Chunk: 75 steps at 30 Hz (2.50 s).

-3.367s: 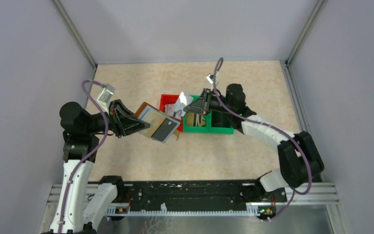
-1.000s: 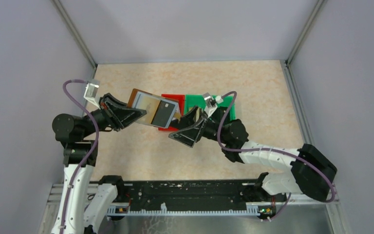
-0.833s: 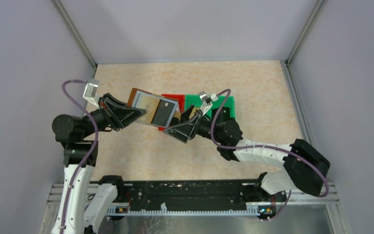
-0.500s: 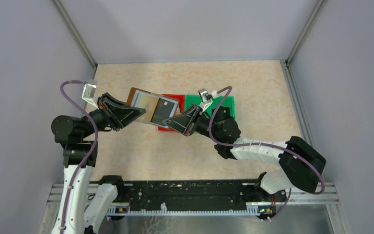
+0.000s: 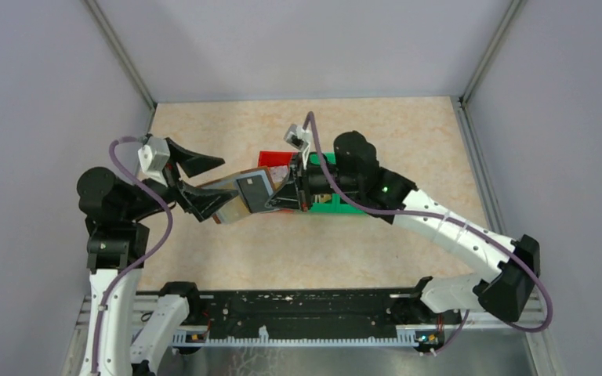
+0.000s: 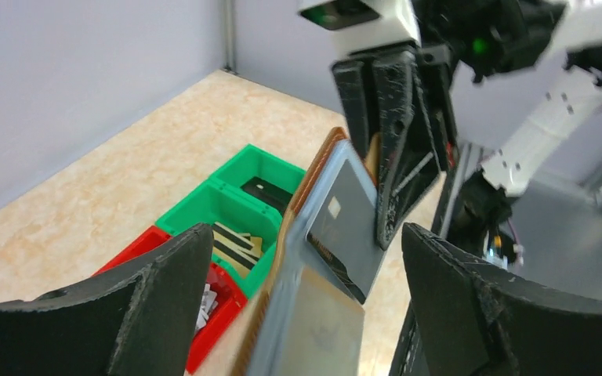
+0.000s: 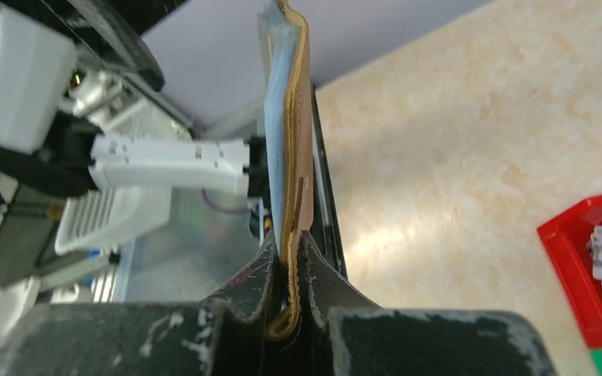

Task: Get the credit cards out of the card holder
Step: Remove the credit card from the card holder.

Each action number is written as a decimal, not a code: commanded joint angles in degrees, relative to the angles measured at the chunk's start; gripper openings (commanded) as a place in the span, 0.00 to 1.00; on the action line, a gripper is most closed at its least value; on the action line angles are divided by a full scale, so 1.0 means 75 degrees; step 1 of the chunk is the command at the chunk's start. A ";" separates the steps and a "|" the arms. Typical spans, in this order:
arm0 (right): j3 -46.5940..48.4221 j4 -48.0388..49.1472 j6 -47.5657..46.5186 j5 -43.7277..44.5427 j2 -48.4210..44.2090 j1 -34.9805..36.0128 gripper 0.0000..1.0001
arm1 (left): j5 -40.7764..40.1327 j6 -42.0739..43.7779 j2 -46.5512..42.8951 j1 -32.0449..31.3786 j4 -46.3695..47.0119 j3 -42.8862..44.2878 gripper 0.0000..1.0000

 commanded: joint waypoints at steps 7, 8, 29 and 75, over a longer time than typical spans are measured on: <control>0.2843 -0.5771 -0.3313 -0.1201 0.1555 0.0486 0.00 | 0.3077 0.3301 0.0609 -0.0033 -0.3388 0.0352 0.77; 0.3096 -0.6023 -0.3439 -0.1190 0.1741 0.0579 0.00 | 0.3187 0.3534 0.0657 -0.0033 -0.3695 0.0353 0.74; 0.5888 -0.7007 -0.4008 -0.1348 0.3523 0.1182 0.00 | 0.3796 0.6947 0.1086 -0.0033 -0.7317 0.0273 0.12; -0.2332 1.1512 0.5022 0.1025 0.1694 0.0440 0.00 | 0.0775 -0.5188 -0.0225 -0.0033 0.3670 -0.1301 0.00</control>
